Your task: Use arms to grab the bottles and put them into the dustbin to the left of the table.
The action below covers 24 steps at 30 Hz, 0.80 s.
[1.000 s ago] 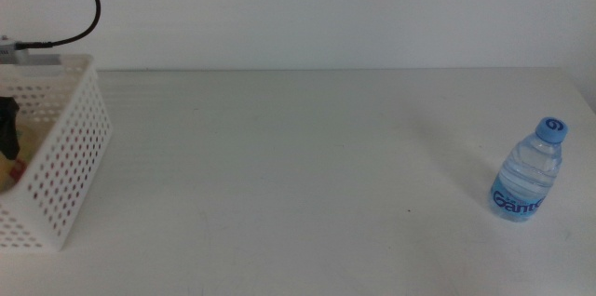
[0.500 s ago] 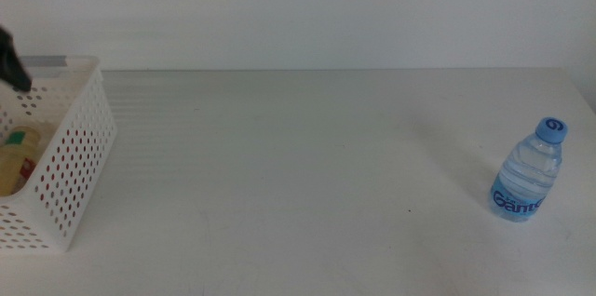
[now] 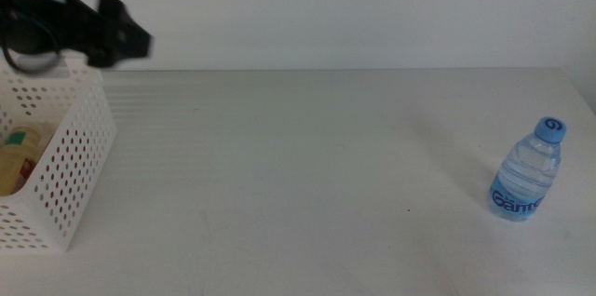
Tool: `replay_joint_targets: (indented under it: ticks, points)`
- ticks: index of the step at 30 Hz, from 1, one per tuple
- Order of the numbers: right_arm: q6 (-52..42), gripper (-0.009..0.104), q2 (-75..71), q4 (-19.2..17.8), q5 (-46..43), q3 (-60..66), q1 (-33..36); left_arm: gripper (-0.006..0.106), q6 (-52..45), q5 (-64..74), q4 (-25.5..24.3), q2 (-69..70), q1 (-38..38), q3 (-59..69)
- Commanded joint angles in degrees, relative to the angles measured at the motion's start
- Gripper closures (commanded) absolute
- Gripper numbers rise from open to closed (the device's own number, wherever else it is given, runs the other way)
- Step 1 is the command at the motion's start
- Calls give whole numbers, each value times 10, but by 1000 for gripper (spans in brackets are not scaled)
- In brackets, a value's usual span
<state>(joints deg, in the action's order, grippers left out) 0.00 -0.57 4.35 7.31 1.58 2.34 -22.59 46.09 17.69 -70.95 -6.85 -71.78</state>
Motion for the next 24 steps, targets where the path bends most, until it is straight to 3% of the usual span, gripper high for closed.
replay_joint_targets:
  ticks: [1, 7, 11, 24]
  points:
    - [-5, 19, -16, -2, -44, -4, -3, 14, -3, -53, 17, 44, -39, 14]
    - [-5, 19, -16, -2, -44, -4, -3, 14, -8, -59, 19, 98, -103, 90]
    - [-5, 19, -16, -2, -44, -4, -3, 14, -8, -99, 57, 134, -125, 144]
    - [-5, 19, -16, -2, -44, -4, -3, 14, -27, -49, 67, 218, -130, 180]
